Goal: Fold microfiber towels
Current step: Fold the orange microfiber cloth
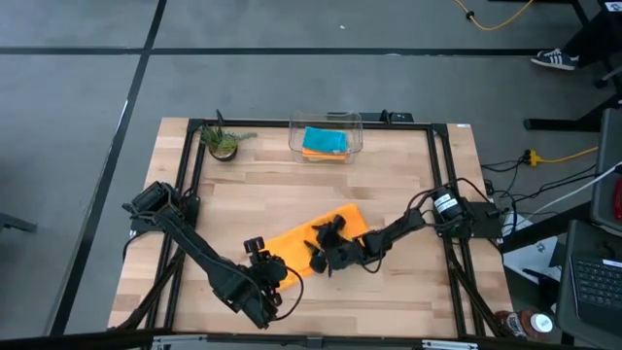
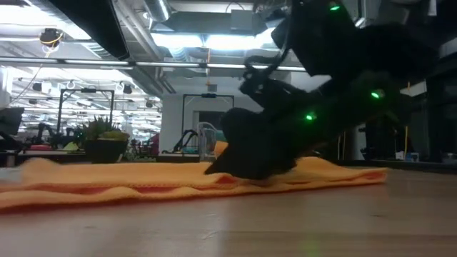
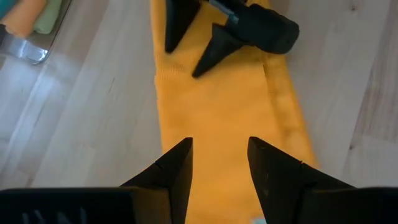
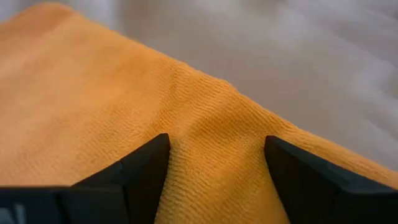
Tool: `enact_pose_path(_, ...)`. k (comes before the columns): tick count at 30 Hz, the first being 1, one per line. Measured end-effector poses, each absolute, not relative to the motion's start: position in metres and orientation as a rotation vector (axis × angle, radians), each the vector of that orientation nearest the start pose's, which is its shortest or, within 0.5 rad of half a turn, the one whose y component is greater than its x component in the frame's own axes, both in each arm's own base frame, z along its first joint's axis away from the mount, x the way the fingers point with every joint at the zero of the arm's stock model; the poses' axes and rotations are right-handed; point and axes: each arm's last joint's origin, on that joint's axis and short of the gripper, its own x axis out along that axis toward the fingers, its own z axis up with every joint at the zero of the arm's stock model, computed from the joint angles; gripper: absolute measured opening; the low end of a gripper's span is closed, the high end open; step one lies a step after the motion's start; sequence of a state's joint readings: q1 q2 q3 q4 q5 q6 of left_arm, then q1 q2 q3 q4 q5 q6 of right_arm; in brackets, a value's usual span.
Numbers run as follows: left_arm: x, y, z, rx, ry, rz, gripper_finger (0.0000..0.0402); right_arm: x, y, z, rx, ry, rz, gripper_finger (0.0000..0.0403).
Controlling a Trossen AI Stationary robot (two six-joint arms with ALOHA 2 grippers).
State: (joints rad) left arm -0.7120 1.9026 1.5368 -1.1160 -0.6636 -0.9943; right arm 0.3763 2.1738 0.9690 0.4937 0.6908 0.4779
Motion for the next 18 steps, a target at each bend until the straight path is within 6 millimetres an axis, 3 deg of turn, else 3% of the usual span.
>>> enact_pose_path(11, 0.288, -0.225, 0.231, 0.045, 0.98, 0.489, 0.0147, 0.391, 0.056, 0.06, -0.096, 0.57, 0.207, 0.0268)
enact_pose_path(15, 0.288, -0.225, 0.231, 0.043, 0.98, 0.487, 0.0147, 0.396, 0.034, 0.062, -0.074, 0.559, 0.301, 0.0268)
enact_pose_path(18, 0.288, -0.225, 0.231, 0.042, 0.98, 0.487, 0.0147, 0.4, 0.028, 0.073, -0.038, 0.548, 0.276, 0.0268)
